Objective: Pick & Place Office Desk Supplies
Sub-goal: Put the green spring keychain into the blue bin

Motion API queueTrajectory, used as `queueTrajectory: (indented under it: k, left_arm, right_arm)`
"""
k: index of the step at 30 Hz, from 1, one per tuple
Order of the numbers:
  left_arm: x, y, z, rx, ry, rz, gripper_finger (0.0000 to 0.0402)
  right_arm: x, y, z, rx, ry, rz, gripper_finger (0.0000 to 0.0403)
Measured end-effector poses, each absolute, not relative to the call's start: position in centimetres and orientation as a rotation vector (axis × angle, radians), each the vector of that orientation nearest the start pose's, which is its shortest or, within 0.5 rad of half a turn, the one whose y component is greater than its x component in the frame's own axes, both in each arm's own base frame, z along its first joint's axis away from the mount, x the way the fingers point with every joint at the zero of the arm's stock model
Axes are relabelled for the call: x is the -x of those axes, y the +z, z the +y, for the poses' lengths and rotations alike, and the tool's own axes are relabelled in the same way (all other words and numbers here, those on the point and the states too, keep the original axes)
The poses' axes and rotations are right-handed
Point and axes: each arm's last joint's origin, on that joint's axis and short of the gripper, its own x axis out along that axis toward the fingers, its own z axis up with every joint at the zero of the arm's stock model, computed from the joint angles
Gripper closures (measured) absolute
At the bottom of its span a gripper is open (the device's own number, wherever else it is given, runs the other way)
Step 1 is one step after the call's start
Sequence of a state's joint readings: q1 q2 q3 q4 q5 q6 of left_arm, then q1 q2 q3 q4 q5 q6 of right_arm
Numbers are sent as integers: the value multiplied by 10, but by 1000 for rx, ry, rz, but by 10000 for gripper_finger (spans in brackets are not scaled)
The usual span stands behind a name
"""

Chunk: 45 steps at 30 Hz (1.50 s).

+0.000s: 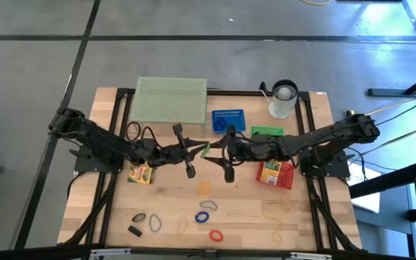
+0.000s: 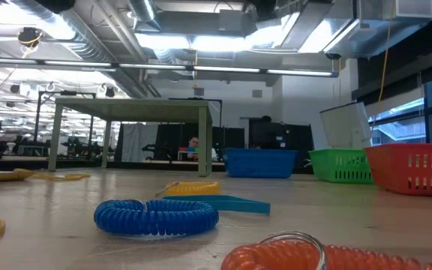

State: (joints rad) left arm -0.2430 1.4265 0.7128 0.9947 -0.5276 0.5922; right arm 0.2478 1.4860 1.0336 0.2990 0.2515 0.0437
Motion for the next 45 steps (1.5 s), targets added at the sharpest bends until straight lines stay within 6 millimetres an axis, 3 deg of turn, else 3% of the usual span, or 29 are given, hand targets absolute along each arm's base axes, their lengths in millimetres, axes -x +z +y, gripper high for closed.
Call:
queueTrajectory:
  k: [10,20,34,39,45]
  left_arm:
    - [-290,276,-55,-470,372,-173,389]
    - [-291,277,-59,-438,244,-224,389]
    - [-291,275,-60,-446,223,-210,389]
    - [-292,274,-60,-450,225,-196,389]
    - [-292,273,-60,-453,224,-189,389]
  right_arm:
    - [-330,300,77,-8,7,140,216]
    - [-330,300,77,-9,7,139,216]
    - [-330,300,75,-20,-60,131,218]
    - [-330,298,73,-36,-147,155,249]
    - [-329,296,72,-35,-163,174,336]
